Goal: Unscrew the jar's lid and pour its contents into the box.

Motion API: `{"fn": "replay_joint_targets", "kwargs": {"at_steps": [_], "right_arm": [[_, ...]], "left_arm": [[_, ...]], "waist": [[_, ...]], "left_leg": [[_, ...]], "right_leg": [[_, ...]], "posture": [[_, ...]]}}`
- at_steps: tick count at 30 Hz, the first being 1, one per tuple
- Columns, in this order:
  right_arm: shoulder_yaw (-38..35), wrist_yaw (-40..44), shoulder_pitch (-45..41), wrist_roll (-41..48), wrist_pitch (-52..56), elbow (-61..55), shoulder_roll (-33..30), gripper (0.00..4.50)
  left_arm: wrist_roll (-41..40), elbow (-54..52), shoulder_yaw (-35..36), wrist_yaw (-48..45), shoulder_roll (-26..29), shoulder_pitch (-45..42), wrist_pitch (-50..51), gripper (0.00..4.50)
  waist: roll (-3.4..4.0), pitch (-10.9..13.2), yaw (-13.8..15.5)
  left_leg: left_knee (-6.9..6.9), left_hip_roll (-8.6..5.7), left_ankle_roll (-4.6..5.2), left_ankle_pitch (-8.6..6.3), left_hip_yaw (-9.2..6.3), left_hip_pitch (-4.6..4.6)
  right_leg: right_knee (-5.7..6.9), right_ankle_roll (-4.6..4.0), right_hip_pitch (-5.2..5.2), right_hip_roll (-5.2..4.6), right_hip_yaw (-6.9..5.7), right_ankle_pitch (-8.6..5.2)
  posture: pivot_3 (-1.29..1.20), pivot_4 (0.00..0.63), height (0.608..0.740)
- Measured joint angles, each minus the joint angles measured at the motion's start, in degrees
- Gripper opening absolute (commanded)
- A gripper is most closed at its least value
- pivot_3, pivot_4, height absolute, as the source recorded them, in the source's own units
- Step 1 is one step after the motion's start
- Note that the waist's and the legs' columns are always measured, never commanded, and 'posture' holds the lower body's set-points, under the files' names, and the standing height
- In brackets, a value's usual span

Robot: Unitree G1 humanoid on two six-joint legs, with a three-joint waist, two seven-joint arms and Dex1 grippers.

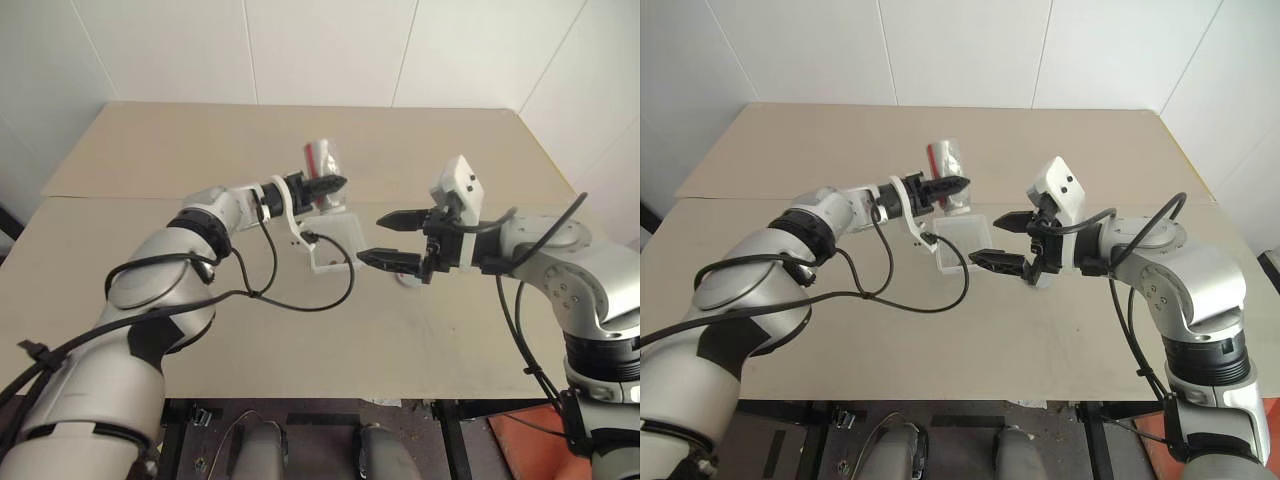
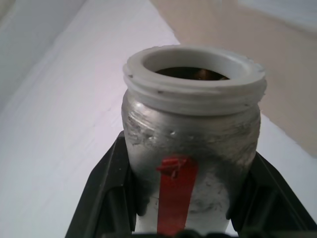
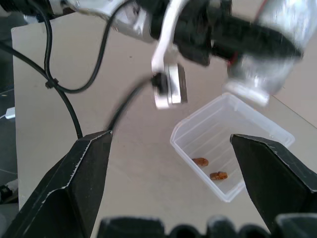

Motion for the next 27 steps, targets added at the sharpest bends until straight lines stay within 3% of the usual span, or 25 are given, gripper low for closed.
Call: {"fn": "replay_joint_targets", "kwargs": {"at_steps": [4, 6, 7, 10, 14, 18, 27], "right_arm": [[-0.04, 0.65, 0.80, 0.17, -1.25, -0.18, -0.09, 4.43], [-0.01, 1.22, 1.23, 0.43, -2.03, -0.25, -0.07, 4.43], [-0.05, 1.46, 1.38, 0.44, -2.69, -0.27, -0.10, 4.43], [0.06, 2.01, 1.48, 0.42, -3.85, -0.33, -0.09, 4.43], [0.21, 3.49, 1.96, -0.15, -6.58, -0.22, -0.59, 4.43], [0.26, 4.29, 2.02, -0.50, -7.61, -0.06, -0.86, 4.43], [0.26, 5.19, 2.12, -0.65, -8.57, 0.48, -1.00, 4.43]], "left_arm": [[-23.55, -1.96, 18.49, -18.03, 1.66, 7.14, -9.17, 1.92], [-37.23, -5.83, 26.83, -31.65, 1.63, 13.91, -10.70, 1.92], [-46.71, -10.90, 32.36, -40.36, 0.95, 18.97, -8.85, 1.92], [-62.47, -22.37, 39.21, -55.03, -0.47, 27.50, 0.47, 1.92], [-82.68, -43.94, 49.78, -65.71, -1.17, 38.18, 23.33, 1.92], [-88.16, -52.97, 53.95, -66.99, -1.39, 44.01, 34.40, 1.92], [-88.85, -52.96, 56.25, -67.49, -6.20, 49.69, 35.55, 1.92]], "waist": [[0.03, -0.02, 0.02], [0.03, -0.02, 0.01], [0.04, -0.02, -0.14], [0.04, -0.02, -0.17], [0.04, -0.02, -0.83], [0.06, -0.04, -1.11], [0.06, -0.04, -1.01]], "left_leg": [[0.01, 0.02, -0.02, 0.01, 0.04, 0.08], [0.05, 0.03, -0.03, 0.02, 0.04, 0.10], [0.04, 0.04, -0.04, 0.02, 0.05, 0.12], [0.13, 0.06, -0.04, 0.03, -0.01, 0.10], [0.15, 0.06, -0.03, 0.03, -0.05, 0.24], [0.14, 0.04, -0.03, 0.02, -0.07, 0.52], [0.12, 0.04, -0.03, 0.02, -0.05, 0.62]], "right_leg": [[0.02, -0.02, 0.06, -0.03, 0.00, 0.01], [0.03, -0.03, 0.10, -0.03, 0.00, 0.02], [0.08, -0.03, 0.14, -0.03, 0.01, 0.02], [0.09, -0.04, 0.17, -0.01, -0.03, 0.04], [0.17, -0.03, 0.30, 0.00, -0.02, 0.04], [-0.01, -0.03, 0.53, 0.01, -0.01, 0.04], [-0.02, -0.03, 0.59, 0.01, 0.03, 0.04]], "posture": [[0.00, 0.150, 0.740], [0.00, 0.150, 0.740], [0.00, 0.150, 0.740], [0.00, 0.150, 0.740], [0.00, 0.150, 0.740], [0.00, 0.150, 0.740], [0.00, 0.150, 0.740]]}}
